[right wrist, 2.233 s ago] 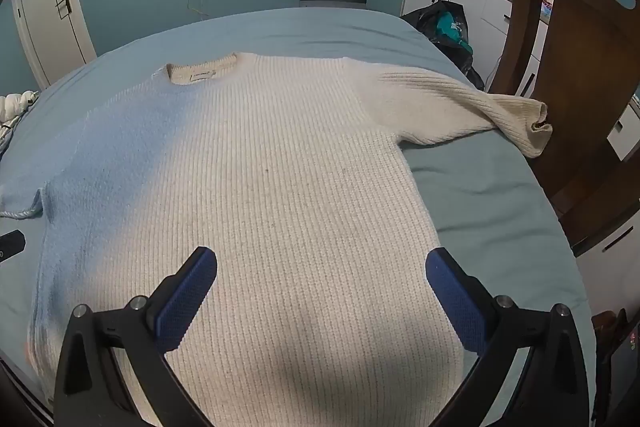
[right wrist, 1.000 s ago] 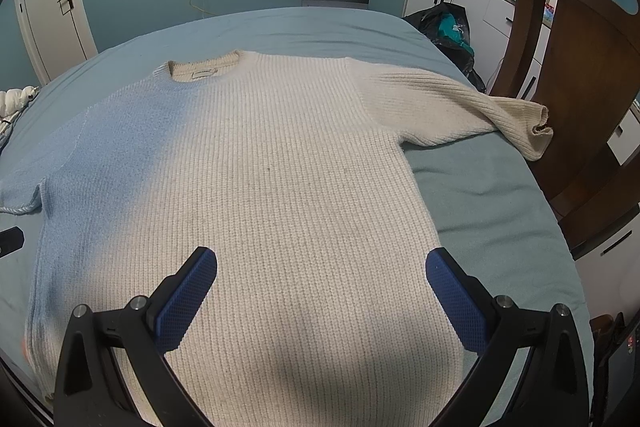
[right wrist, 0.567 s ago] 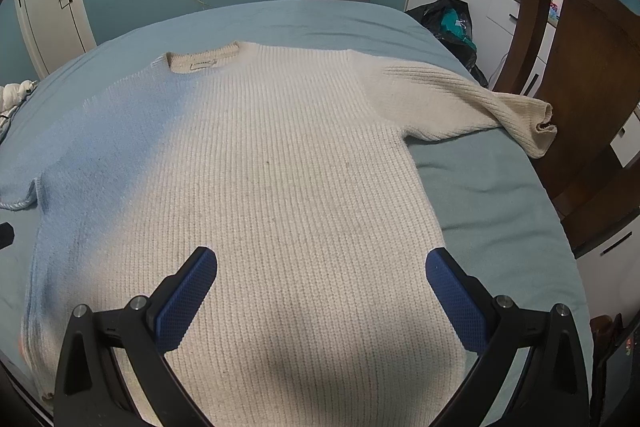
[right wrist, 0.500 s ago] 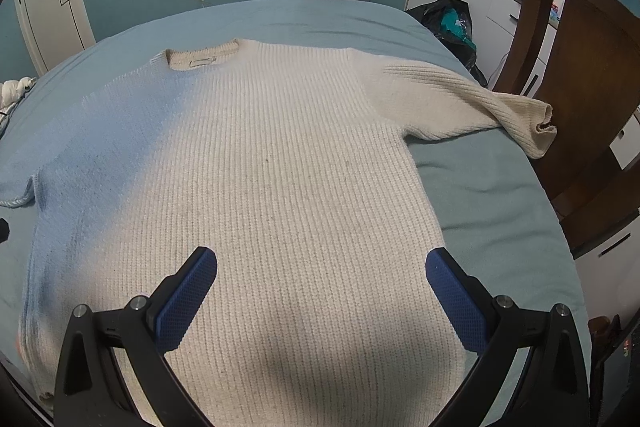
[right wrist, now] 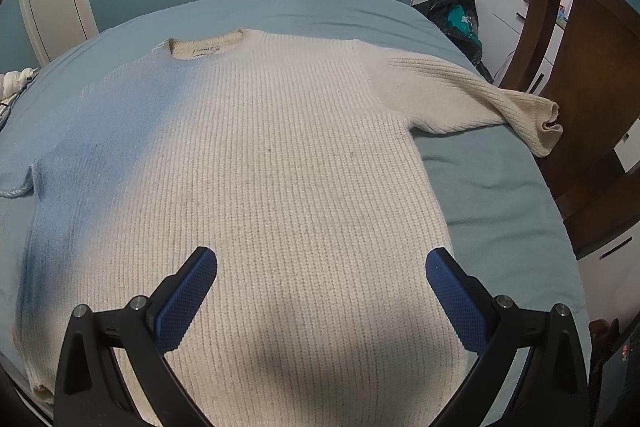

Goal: Fold small clothes

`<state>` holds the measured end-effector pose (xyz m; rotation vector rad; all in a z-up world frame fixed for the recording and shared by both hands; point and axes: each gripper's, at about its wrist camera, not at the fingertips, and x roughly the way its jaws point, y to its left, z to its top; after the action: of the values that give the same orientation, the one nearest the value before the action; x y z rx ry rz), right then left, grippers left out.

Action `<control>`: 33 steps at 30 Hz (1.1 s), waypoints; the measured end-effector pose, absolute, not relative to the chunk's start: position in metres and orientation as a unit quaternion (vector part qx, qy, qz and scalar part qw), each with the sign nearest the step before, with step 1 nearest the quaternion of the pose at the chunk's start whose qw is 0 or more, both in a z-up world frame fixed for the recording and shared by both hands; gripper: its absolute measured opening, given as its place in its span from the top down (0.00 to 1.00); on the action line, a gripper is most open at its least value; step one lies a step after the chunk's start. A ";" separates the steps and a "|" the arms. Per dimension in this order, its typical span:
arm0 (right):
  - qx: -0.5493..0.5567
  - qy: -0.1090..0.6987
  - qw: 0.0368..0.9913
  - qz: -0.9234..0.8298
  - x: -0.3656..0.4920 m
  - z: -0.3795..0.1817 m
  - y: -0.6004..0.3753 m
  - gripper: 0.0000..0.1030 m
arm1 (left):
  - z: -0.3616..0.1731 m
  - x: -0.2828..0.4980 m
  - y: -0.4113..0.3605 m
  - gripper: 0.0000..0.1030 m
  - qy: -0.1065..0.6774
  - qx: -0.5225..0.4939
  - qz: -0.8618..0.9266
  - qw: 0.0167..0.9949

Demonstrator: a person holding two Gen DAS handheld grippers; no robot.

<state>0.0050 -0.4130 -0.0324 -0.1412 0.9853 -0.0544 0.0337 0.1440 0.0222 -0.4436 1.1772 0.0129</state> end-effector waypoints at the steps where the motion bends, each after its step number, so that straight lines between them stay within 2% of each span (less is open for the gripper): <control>1: -0.067 0.473 0.878 -0.026 0.005 -0.032 -0.413 0.01 | 0.021 0.036 0.156 0.00 0.555 -0.208 0.024 0.805; 7: -0.072 0.473 0.878 -0.026 0.005 -0.032 -0.411 0.01 | -0.016 0.035 0.273 0.00 0.562 -0.263 0.128 0.774; 12: -0.079 0.478 0.874 -0.023 0.009 -0.036 -0.408 0.01 | -0.064 0.010 0.375 0.00 0.561 -0.388 0.182 0.708; 20: -0.105 0.490 0.865 -0.032 0.014 -0.044 -0.400 0.01 | -0.108 -0.015 0.500 0.00 0.454 -0.574 0.247 0.636; 26: -0.132 0.497 0.857 -0.035 0.018 -0.049 -0.390 0.01 | -0.132 -0.018 0.539 0.02 0.366 -0.631 0.296 0.617; 29: -0.114 0.508 0.853 -0.034 0.022 -0.052 -0.395 0.01 | -0.141 -0.007 0.551 0.11 0.367 -0.622 0.298 0.624; 31: -0.111 0.511 0.851 -0.043 0.023 -0.052 -0.397 0.01 | -0.145 0.007 0.555 0.34 0.379 -0.620 0.289 0.623; 32: -0.112 0.511 0.851 -0.047 0.024 -0.052 -0.398 0.01 | -0.148 0.011 0.555 0.42 0.382 -0.622 0.282 0.622; 33: -0.114 0.511 0.851 -0.050 0.025 -0.053 -0.397 0.01 | -0.149 0.015 0.557 0.60 0.382 -0.626 0.275 0.622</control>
<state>0.0246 -0.3968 -0.0525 -0.2395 1.0756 -0.1054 0.0146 0.5566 -0.1493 -1.4383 0.8771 0.6326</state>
